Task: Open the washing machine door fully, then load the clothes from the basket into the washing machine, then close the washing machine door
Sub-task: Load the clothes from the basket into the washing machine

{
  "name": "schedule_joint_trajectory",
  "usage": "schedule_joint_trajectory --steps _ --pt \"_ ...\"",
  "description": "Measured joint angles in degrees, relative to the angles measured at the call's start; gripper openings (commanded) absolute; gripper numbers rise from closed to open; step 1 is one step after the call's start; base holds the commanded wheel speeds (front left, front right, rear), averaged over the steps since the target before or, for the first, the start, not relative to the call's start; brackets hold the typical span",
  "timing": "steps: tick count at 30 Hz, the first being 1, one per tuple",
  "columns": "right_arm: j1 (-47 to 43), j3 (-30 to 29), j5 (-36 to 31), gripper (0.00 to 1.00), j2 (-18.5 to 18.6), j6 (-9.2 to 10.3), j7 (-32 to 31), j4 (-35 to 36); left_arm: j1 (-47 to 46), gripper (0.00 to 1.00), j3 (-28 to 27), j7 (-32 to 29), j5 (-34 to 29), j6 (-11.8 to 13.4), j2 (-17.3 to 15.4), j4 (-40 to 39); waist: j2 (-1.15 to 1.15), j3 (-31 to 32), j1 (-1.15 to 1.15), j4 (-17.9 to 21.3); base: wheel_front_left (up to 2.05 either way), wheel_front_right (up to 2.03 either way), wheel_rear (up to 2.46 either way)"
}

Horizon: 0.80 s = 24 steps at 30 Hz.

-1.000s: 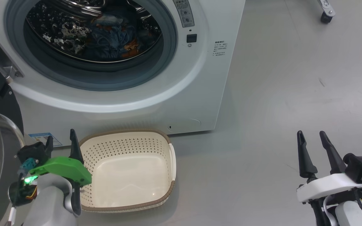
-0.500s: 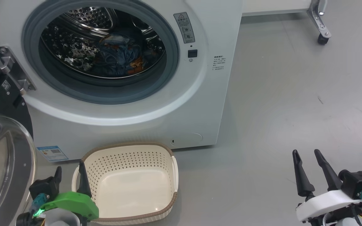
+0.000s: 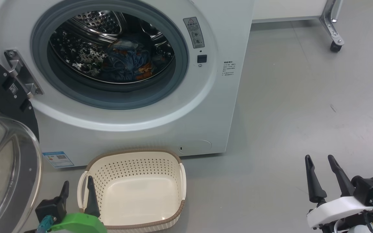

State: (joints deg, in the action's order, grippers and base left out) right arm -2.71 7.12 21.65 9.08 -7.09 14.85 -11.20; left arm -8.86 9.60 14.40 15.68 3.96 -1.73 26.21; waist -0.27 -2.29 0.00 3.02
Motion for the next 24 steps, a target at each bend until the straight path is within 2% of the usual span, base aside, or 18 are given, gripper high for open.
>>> schedule_joint_trajectory --steps 24 --pt "-0.66 -0.33 0.00 1.00 0.12 0.00 0.01 0.11 6.84 1.00 1.86 0.00 -0.29 2.02 -0.18 -8.05 0.00 1.45 0.00 -0.38 0.00 0.00 0.00"
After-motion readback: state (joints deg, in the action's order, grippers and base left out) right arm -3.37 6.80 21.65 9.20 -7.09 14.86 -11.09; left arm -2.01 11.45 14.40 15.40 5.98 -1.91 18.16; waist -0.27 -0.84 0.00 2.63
